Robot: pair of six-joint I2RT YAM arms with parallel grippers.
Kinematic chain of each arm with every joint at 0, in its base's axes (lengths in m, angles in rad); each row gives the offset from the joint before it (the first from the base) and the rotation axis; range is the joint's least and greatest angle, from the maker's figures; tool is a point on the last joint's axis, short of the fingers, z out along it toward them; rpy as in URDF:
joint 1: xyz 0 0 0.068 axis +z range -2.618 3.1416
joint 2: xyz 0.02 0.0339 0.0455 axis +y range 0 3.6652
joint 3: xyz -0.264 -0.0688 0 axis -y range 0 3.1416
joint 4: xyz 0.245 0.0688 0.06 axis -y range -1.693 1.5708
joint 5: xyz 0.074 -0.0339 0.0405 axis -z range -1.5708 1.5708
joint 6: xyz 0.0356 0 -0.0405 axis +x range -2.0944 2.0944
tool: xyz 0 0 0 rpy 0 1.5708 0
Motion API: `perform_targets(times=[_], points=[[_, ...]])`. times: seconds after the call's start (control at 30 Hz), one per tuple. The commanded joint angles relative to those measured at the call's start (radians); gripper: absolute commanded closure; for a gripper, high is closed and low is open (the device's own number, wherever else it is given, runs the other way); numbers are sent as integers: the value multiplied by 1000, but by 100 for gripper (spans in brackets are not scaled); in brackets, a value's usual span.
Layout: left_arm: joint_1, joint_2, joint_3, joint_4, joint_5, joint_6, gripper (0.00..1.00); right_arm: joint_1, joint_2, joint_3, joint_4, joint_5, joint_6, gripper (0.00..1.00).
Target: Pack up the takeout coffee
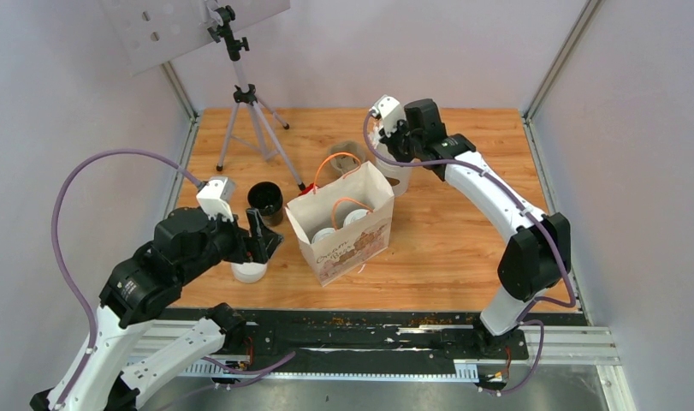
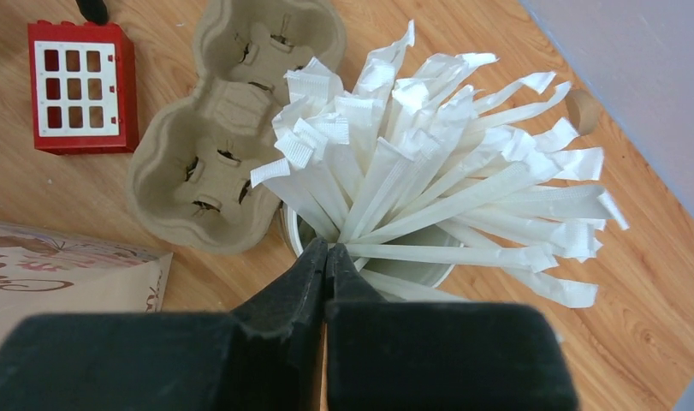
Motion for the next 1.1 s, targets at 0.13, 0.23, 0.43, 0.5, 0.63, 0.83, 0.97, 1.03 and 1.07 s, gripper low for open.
perform_targets(times=[0.13,0.23,0.43,0.5,0.63,0.83,0.97,1.03,1.07], points=[[-5,9,43,36,-83,-66,0,-6,-27,212,-171,69,25,100],[-4,-4,41,34,-118,-75,0,-6,-47,273,-249,68,53,100],[-4,-14,8,68,-87,-51,0,-6,-123,337,-329,35,97,100],[-4,-16,-6,91,-55,-39,0,-6,-150,353,-328,18,132,100],[-4,-19,-20,96,-43,-13,0,-4,-205,375,-313,-32,255,100],[-4,-37,-37,101,-48,5,0,-4,-335,313,-241,-3,354,100],[-5,-36,-42,102,-44,17,0,-3,-428,259,-185,57,367,100],[-5,-36,-47,109,-41,20,0,-4,-463,223,-159,81,359,100],[-4,-35,-49,114,-38,21,0,-4,-473,208,-153,90,352,100]])
